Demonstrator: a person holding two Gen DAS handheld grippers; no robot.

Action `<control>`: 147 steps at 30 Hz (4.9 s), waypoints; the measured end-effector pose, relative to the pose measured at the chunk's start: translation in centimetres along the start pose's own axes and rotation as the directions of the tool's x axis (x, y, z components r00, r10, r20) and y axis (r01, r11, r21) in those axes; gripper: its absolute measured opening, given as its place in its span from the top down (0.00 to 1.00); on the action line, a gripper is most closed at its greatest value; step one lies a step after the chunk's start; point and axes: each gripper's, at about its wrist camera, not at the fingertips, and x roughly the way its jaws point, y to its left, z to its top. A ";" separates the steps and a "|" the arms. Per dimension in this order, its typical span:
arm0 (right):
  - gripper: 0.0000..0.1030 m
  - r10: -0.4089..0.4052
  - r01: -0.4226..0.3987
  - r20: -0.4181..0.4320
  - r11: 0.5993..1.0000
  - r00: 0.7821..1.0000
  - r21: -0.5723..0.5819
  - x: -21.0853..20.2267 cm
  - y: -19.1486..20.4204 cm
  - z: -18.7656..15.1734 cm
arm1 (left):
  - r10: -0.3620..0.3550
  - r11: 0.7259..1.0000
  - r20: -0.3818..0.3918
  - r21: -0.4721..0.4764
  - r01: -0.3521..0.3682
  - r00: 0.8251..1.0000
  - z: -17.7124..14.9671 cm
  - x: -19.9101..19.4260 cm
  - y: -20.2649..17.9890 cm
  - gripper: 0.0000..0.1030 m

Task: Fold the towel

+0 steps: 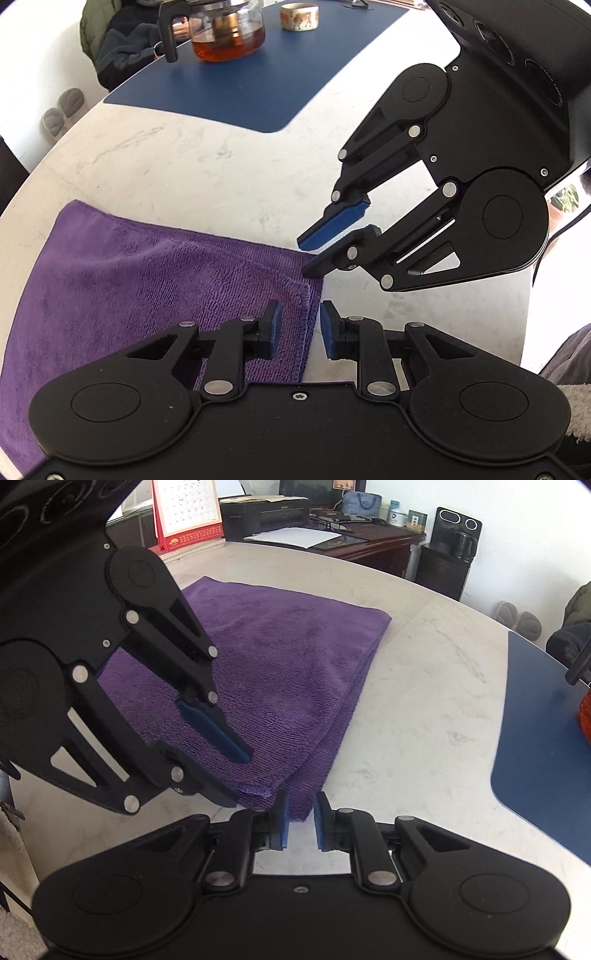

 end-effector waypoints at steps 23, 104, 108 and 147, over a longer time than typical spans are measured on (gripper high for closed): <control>0.88 0.079 -0.075 0.039 0.994 0.996 -0.078 0.0 -0.7 -0.5 | -0.024 0.996 -0.055 -0.083 0.020 0.998 1.6 0.5 1.9 0.90; 0.87 -0.140 0.147 -0.072 0.985 0.987 0.095 -3.0 -2.2 0.1 | -0.319 0.877 0.166 -0.322 0.357 0.933 0.5 2.1 4.2 0.61; 0.87 -0.160 0.166 -0.065 0.982 0.985 0.087 -3.0 -2.7 0.8 | -0.280 0.878 0.198 -0.343 0.334 0.939 0.1 1.2 3.3 0.60; 0.89 0.191 -0.200 -0.163 0.979 0.968 -0.042 2.7 -3.0 5.1 | 0.039 0.819 -0.055 -0.571 -0.063 0.998 -16.3 -9.6 7.4 0.59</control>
